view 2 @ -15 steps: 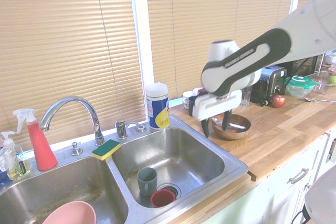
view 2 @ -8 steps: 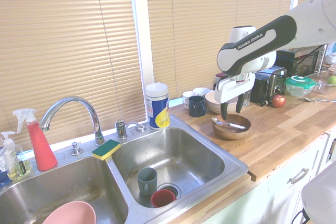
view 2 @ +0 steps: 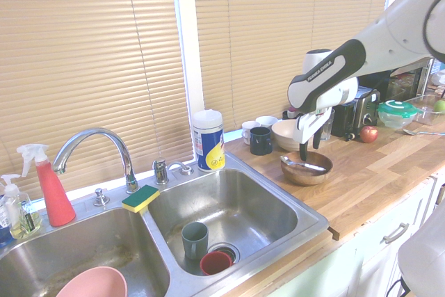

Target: Put the spoon into the sink

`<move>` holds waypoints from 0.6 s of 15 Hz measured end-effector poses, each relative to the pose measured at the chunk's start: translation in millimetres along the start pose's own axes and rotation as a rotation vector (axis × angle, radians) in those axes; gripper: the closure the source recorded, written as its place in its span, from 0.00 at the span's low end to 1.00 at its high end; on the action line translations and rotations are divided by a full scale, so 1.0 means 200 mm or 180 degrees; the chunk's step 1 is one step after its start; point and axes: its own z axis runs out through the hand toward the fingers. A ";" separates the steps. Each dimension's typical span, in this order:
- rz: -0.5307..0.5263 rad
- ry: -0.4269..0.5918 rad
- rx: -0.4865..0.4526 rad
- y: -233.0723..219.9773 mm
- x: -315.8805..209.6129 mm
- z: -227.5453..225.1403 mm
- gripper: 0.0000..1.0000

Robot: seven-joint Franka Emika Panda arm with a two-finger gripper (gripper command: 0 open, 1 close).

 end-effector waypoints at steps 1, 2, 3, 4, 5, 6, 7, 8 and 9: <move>-0.0068 -0.0014 -0.0009 -0.01 0.01 0.02 0.00; -0.0136 -0.0038 -0.0029 -0.01 0.02 0.05 0.00; -0.0199 -0.0060 -0.0054 -0.02 0.02 0.08 0.00; -0.0264 -0.0080 -0.0079 -0.04 0.02 0.10 0.00; -0.0315 -0.0093 -0.0098 -0.07 0.01 0.12 0.00; -0.0357 -0.0099 -0.0111 -0.09 0.01 0.14 0.00; -0.0385 -0.0095 -0.0117 -0.10 0.00 0.15 0.00; -0.0390 -0.0092 -0.0117 -0.10 0.00 0.15 0.00; -0.0389 -0.0092 -0.0117 -0.10 0.00 0.15 1.00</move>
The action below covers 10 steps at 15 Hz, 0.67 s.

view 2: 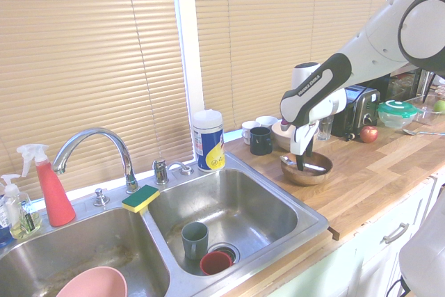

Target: Put the spoon into the sink

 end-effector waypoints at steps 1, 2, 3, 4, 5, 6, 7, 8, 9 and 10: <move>0.0003 -0.0001 0.0002 0.00 0.00 0.00 1.00; 0.0003 -0.0002 0.0005 0.01 0.00 0.00 1.00; 0.0001 -0.0004 0.0009 0.02 0.00 0.00 1.00; -0.0003 -0.0007 0.0013 0.02 0.00 0.00 1.00; -0.0010 -0.0008 0.0017 0.02 0.00 0.01 1.00; -0.0020 -0.0008 0.0018 0.02 -0.01 0.01 1.00; -0.0030 -0.0008 0.0020 0.02 -0.01 0.02 1.00; -0.0040 -0.0006 0.0024 0.03 -0.02 0.03 1.00; -0.0044 -0.0013 0.0027 0.03 -0.03 0.05 1.00; -0.0042 -0.0020 0.0033 0.03 -0.04 0.06 1.00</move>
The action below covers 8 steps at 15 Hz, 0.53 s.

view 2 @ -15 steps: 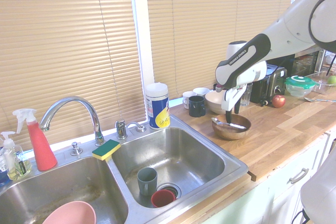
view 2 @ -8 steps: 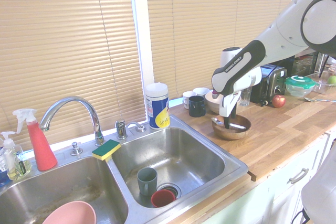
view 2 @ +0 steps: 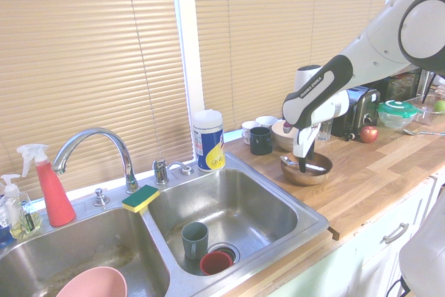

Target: Put the spoon into the sink

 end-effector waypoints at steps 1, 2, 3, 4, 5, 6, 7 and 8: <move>0.0003 -0.0008 0.0012 0.01 -0.01 0.01 1.00; 0.0005 -0.0012 0.0020 0.02 -0.01 0.01 1.00; 0.0009 -0.0016 0.0036 0.03 -0.01 0.01 1.00; 0.0003 -0.0020 0.0053 0.04 -0.01 0.01 1.00; 0.0000 -0.0025 0.0058 0.04 -0.01 0.02 1.00; -0.0001 -0.0028 0.0062 0.05 -0.01 0.02 1.00; -0.0004 -0.0032 0.0069 0.05 -0.01 0.02 1.00; -0.0006 -0.0038 0.0083 0.06 -0.01 0.03 1.00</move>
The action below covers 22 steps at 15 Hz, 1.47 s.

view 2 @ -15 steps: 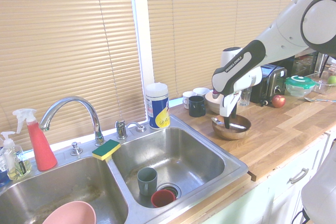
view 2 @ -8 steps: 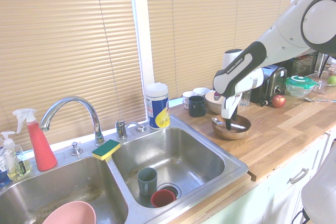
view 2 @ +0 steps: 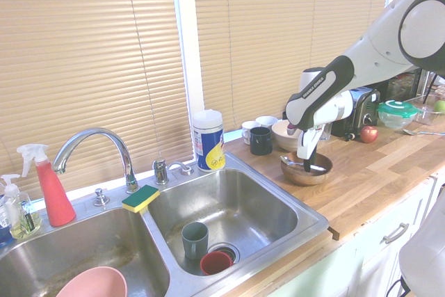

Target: Put the spoon into the sink

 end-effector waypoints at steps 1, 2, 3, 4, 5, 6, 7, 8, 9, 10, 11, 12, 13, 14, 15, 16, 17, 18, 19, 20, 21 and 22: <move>-0.0004 -0.0005 0.0009 0.00 0.00 0.00 1.00; -0.0006 -0.0011 0.0016 0.00 0.01 0.01 1.00; -0.0011 -0.0018 0.0024 0.00 0.01 0.02 1.00; -0.0014 -0.0023 0.0029 0.00 0.02 0.03 1.00; -0.0014 -0.0028 0.0028 0.01 0.03 0.03 1.00; -0.0009 -0.0026 0.0031 0.02 0.04 0.04 1.00; -0.0005 -0.0022 0.0041 0.02 0.05 0.04 1.00; -0.0004 -0.0020 0.0054 0.03 0.05 0.03 1.00; -0.0002 -0.0019 0.0069 0.04 0.05 0.03 1.00; 0.0001 -0.0017 0.0082 0.04 0.06 0.03 1.00; 0.0008 -0.0015 0.0089 0.05 0.06 0.03 1.00; 0.0016 -0.0011 0.0089 0.06 0.06 0.03 1.00; 0.0023 -0.0006 0.0088 0.06 0.06 0.03 1.00; 0.0025 0.0006 0.0088 0.07 0.06 0.02 1.00; 0.0024 0.0038 0.0088 0.07 0.07 0.00 1.00; 0.0020 0.0090 0.0086 0.07 0.07 -0.04 1.00; 0.0010 0.0152 0.0081 0.06 0.07 -0.09 1.00; 0.0000 0.0214 0.0079 0.06 0.06 -0.15 1.00; -0.0012 0.0262 0.0073 0.04 0.05 -0.20 1.00; -0.0028 0.0291 0.0049 0.02 0.02 -0.24 1.00; -0.0050 0.0321 0.0015 -0.02 -0.01 -0.28 1.00; -0.0077 0.0342 -0.0024 -0.09 -0.06 -0.30 1.00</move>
